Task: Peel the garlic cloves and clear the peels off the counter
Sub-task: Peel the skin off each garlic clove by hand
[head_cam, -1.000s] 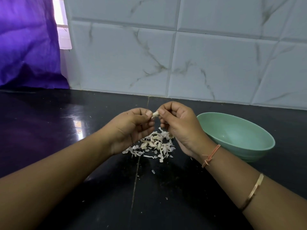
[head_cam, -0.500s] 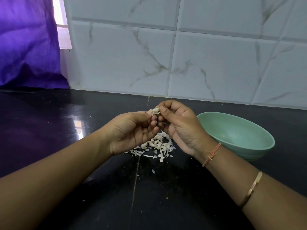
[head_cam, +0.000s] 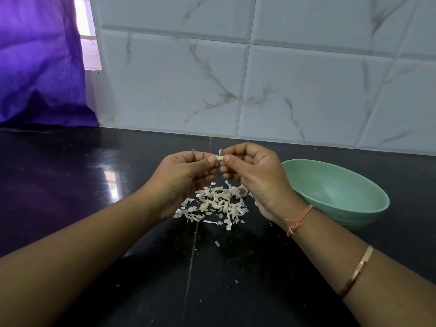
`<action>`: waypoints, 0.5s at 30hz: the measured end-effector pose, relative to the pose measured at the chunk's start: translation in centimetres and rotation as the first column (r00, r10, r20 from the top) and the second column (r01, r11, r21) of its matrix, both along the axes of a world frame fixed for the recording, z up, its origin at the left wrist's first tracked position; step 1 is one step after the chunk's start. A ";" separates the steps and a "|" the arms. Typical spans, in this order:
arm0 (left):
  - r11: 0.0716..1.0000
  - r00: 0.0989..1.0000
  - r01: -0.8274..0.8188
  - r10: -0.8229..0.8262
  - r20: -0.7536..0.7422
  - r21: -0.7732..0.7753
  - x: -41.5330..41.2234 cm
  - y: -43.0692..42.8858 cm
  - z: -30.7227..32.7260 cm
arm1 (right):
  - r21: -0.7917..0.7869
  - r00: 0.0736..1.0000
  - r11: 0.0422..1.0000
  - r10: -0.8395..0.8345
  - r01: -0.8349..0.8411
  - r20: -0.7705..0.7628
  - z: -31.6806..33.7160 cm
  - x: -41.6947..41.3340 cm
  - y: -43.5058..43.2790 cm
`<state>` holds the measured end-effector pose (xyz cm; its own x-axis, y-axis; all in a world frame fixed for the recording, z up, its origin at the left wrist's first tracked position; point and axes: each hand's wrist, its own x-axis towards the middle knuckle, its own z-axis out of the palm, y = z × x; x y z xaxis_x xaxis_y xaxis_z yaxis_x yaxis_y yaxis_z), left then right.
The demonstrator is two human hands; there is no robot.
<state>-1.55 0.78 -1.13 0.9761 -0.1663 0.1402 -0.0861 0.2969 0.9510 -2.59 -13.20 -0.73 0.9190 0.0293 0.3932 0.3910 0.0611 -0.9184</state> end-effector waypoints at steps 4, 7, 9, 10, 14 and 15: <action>0.999 0.998 -0.037 0.035 0.051 0.029 0.1 0.0 -0.1 | -0.002 1.000 1.000 0.026 -0.026 -0.010 0.1 -0.2 0.1; 0.999 0.996 -0.038 0.034 0.078 0.038 0.0 0.0 -0.1 | 0.008 0.999 1.000 0.026 -0.026 -0.019 0.2 -0.3 0.1; 0.999 0.996 -0.023 0.019 0.088 0.044 -0.1 0.0 0.0 | 0.045 0.998 0.999 0.033 -0.031 -0.046 0.3 -0.3 0.1; 0.999 0.996 -0.018 0.014 0.093 0.046 -0.1 0.0 0.0 | 0.070 0.997 0.997 0.046 -0.041 -0.065 0.3 -0.2 0.1; 0.999 0.993 0.002 -0.008 0.119 0.049 -0.1 0.0 0.1 | 0.197 0.977 0.973 0.150 -0.119 -0.151 0.6 -0.2 -0.1; 0.998 0.992 0.004 -0.011 0.129 0.061 -0.1 0.0 0.2 | 0.223 0.971 0.966 0.172 -0.133 -0.167 0.6 -0.2 -0.2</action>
